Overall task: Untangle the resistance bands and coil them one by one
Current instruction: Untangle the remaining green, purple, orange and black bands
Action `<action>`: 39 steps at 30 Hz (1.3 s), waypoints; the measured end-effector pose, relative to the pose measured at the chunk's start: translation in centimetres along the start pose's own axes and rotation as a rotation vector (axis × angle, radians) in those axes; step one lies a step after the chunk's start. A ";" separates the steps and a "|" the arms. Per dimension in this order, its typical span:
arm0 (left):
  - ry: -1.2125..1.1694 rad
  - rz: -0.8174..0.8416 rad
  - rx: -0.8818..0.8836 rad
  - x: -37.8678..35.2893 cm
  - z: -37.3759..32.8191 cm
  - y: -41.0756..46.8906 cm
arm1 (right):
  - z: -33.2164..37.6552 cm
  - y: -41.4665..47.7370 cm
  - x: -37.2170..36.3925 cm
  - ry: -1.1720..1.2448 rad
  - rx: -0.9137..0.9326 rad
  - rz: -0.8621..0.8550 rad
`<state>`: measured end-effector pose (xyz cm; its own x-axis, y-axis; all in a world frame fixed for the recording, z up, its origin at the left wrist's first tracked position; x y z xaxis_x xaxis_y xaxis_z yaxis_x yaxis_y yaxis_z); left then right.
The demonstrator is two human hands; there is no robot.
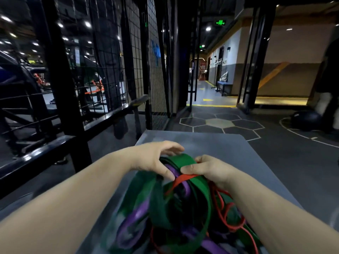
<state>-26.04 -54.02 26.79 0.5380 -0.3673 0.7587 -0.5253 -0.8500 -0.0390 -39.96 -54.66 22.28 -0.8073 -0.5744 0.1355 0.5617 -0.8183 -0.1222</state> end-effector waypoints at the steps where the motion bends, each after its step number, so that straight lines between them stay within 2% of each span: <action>1: 0.079 -0.017 -0.002 0.0 -0.2 0.1 | 0.2 0.0 -0.1 -0.014 0.001 0.002; 4: 0.253 -0.021 0.004 -0.1 -0.7 0.0 | 1.0 -0.3 -0.3 -0.124 -0.003 0.013; 7: 0.449 -0.112 -0.034 0.6 -1.8 0.0 | 1.7 -0.5 -0.4 -0.198 -0.001 -0.010; 13: 0.536 -0.214 -0.017 1.5 -2.8 -0.6 | 0.6 -0.6 0.7 -0.183 0.005 -0.142; 17: 0.642 -0.310 -0.123 1.4 -4.6 -1.4 | 0.1 -1.0 1.2 -0.059 0.055 -0.226; 22: 0.756 -0.351 -0.265 0.6 -6.5 -2.1 | -0.4 -0.9 2.8 -0.113 0.075 -0.426; 29: 0.750 -0.368 -0.294 -0.9 -5.5 -2.6 | -2.4 -1.5 1.5 -0.267 -0.074 -0.335; 34: 0.842 -0.360 -0.574 -3.4 -7.1 -3.7 | -3.0 -1.4 0.0 -0.150 -0.092 -0.271; 37: 0.876 -0.330 -0.677 -5.1 -7.8 -4.0 | -2.4 -1.5 -0.2 -0.259 -0.068 -0.239; 39: 0.867 -0.330 -0.712 -5.3 -7.9 -4.3 | -2.0 -1.6 0.2 -0.351 -0.044 -0.286</action>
<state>-31.82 -45.43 28.07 0.2314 0.4466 0.8643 -0.8429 -0.3515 0.4074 -41.35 -53.37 20.55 -0.8142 -0.3048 0.4941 0.3110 -0.9477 -0.0723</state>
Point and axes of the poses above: each hand's wrist, its own y-axis towards the middle knuckle, its own x-axis out of the back of the hand, z = x × y, the point moved 7 cm from there along y, towards the middle knuckle, and after that the axes turned 1 degree about -x, right-handed, at the moved point
